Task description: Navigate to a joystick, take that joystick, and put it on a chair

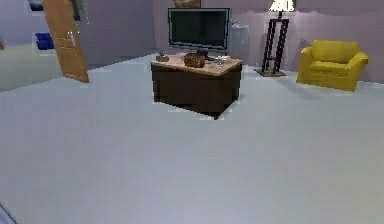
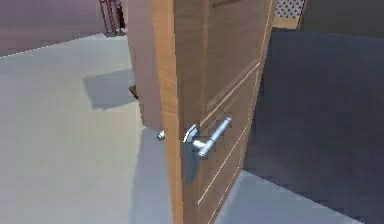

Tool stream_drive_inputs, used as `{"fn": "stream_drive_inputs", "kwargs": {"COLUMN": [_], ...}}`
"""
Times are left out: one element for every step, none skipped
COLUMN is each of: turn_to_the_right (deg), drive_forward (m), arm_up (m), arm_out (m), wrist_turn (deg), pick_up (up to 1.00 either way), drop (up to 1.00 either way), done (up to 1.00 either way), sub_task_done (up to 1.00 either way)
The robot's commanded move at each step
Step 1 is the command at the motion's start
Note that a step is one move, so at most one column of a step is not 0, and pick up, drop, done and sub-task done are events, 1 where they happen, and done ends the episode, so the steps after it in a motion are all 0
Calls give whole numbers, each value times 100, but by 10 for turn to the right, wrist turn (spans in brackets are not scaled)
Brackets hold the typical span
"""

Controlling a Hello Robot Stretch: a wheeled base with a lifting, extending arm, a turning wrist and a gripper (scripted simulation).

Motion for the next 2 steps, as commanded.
{"fn": "stream_drive_inputs", "kwargs": {"turn_to_the_right": [300, 0], "drive_forward": [0, 45], "arm_up": [0, 0], "arm_out": [0, 0], "wrist_turn": [0, 0], "pick_up": [0, 0], "drop": [0, 0], "done": [0, 0], "sub_task_done": [0, 0]}}
